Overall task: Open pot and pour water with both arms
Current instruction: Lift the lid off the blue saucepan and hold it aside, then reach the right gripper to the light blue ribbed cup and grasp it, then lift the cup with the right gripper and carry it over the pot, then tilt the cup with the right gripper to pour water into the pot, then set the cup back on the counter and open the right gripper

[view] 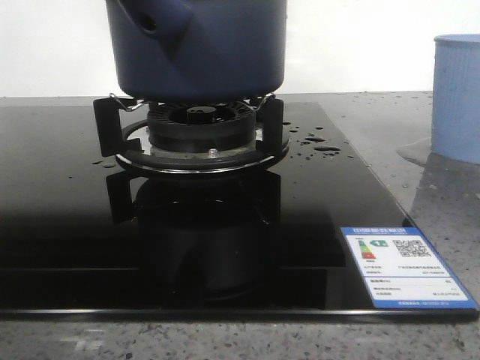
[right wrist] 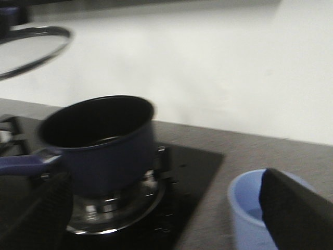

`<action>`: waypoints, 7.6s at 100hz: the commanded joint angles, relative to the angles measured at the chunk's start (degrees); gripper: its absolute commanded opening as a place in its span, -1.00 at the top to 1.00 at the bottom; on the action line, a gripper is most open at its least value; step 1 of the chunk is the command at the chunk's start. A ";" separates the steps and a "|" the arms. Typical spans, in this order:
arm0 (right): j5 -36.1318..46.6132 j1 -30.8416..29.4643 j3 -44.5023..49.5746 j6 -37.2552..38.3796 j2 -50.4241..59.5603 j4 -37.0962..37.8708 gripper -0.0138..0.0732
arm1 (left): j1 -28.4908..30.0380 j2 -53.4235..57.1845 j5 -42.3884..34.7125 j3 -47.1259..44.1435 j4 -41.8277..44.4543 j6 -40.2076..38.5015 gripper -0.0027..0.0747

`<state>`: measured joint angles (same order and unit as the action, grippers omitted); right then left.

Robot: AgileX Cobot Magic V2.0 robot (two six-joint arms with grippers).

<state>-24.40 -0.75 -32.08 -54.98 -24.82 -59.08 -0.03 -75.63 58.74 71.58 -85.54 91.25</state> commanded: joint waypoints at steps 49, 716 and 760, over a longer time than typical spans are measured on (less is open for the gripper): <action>15.48 -0.22 6.00 -0.59 -1.11 6.92 -0.78 | 7.17 20.07 -6.83 -21.58 -8.61 -0.01 0.30; 12.17 18.77 -45.14 60.07 -47.90 98.50 0.10 | -1.76 14.79 -4.93 -17.27 -20.85 7.64 0.30; 53.12 -1.20 -0.50 60.07 -38.98 82.31 0.10 | -1.76 13.69 -3.78 -16.87 -21.15 7.64 0.30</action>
<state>18.23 -0.39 -37.01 5.03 -64.40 24.78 -1.38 -62.91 52.87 52.46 -99.33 98.78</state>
